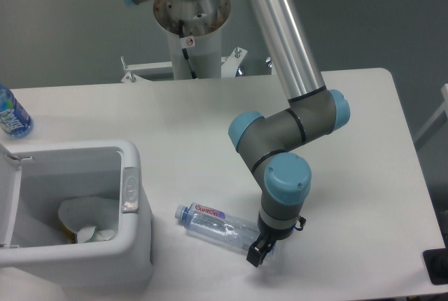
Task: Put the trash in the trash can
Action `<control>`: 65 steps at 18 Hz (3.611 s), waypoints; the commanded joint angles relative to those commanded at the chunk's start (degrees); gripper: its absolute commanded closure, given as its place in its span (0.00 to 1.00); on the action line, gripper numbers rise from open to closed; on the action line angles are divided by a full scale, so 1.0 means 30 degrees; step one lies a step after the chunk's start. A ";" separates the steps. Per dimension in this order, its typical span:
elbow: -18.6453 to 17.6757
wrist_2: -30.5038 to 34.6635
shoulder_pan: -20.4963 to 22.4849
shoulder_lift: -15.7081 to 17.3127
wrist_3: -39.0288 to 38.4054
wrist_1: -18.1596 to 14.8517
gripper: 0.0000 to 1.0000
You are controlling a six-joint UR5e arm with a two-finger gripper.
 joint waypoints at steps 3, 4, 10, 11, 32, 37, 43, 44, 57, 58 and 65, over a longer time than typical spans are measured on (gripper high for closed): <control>-0.0234 0.0000 -0.0262 0.0117 -0.0088 0.0000 0.34; -0.0264 0.0000 -0.0322 0.0117 -0.0088 0.0000 0.37; -0.0264 0.0029 -0.0323 0.0205 -0.0088 -0.0029 0.48; -0.0264 0.0029 -0.0323 0.0263 -0.0088 -0.0029 0.48; 0.5888 0.0117 -0.0701 0.6940 0.1729 0.2899 0.48; 0.5801 0.0088 -0.3070 0.7208 0.2223 0.3747 0.48; 0.5596 0.0117 -0.6587 0.6329 0.3427 0.4102 0.48; 0.5566 0.0117 -0.6853 0.6125 0.3428 0.4102 0.48; 0.3780 0.0234 -0.5573 0.7000 0.4277 0.4043 0.00; 0.3779 0.0263 -0.4929 0.7118 0.4277 0.4043 0.00; 0.3168 0.0264 -0.0357 0.7206 0.9039 0.2993 0.00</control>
